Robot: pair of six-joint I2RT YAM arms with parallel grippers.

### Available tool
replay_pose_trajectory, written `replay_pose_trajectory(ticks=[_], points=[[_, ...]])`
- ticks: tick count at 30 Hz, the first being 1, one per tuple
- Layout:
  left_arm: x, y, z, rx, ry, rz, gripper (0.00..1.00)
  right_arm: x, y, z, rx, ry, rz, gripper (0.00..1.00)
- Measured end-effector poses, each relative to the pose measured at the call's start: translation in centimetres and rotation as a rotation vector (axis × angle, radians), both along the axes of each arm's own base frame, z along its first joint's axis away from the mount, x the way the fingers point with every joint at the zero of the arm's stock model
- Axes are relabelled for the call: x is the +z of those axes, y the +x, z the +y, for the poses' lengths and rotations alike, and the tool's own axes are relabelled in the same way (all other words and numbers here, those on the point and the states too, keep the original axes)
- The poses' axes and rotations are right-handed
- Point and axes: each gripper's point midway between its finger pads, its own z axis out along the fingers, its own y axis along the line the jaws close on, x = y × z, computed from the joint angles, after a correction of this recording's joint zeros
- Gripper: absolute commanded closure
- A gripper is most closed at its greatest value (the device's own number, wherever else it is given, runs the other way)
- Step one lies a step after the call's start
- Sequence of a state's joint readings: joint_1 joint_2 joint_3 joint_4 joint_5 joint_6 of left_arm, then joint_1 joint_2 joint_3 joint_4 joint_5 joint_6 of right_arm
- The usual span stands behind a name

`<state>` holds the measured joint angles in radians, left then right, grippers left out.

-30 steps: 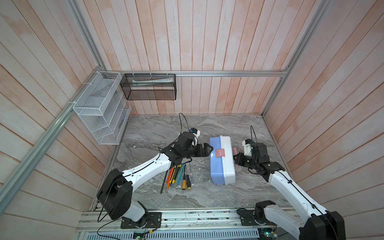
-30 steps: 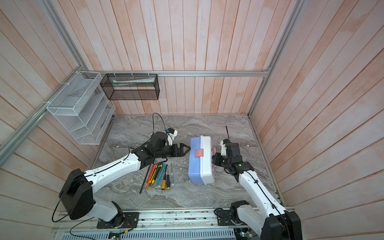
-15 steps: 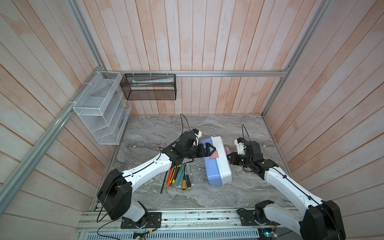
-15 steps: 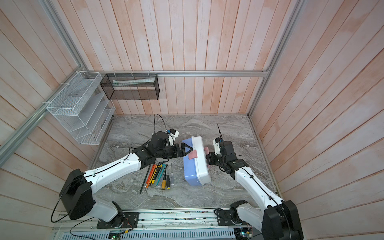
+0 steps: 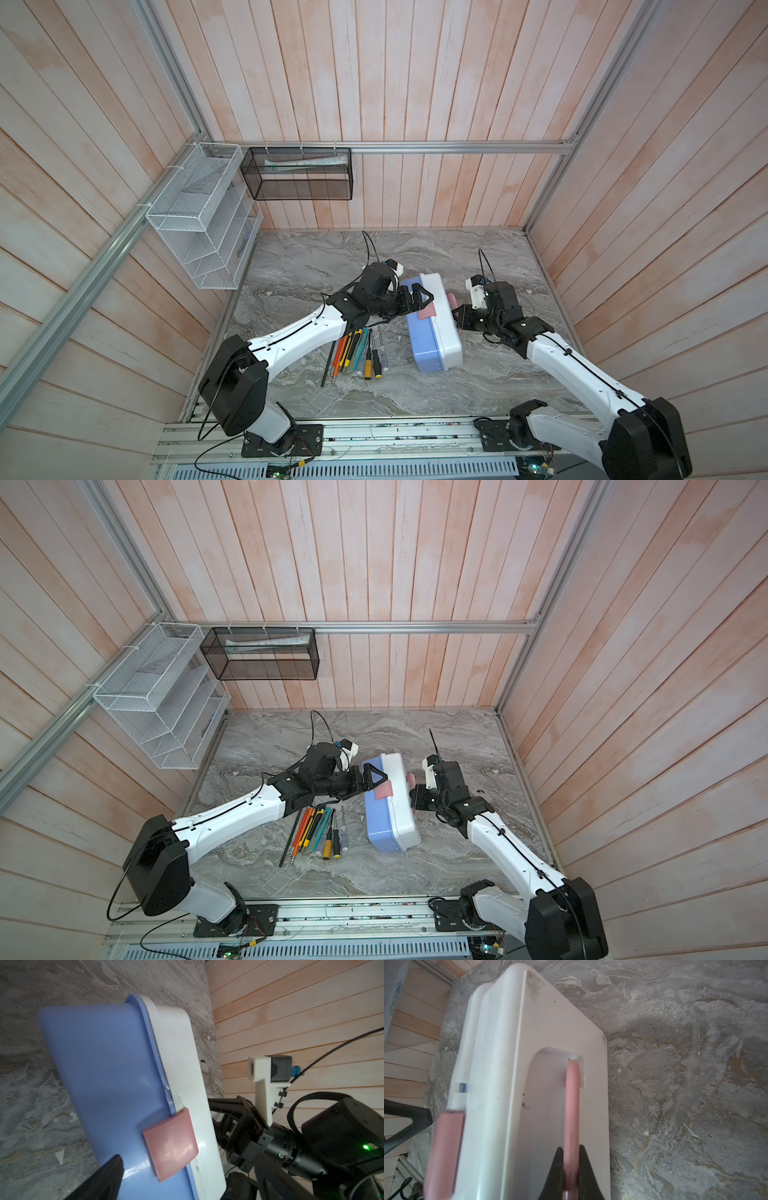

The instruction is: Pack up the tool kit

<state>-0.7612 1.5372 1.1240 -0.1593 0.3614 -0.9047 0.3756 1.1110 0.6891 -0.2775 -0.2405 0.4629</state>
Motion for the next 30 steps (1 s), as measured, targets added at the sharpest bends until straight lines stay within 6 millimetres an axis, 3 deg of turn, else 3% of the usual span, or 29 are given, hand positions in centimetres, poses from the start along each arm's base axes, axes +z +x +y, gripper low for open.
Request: replay_pose_trajectory(ticks=[6,30], points=[[-0.9,0.1,-0.6,-0.011,0.022,0.022,0.01,0.0,0.0,0.0,-0.001,-0.004,0.001,1.00],[0.3,-0.3,-4.0,-0.125,-0.101,-0.081,0.01,-0.3,0.2,-0.8,-0.036,-0.047,0.000,1.00]])
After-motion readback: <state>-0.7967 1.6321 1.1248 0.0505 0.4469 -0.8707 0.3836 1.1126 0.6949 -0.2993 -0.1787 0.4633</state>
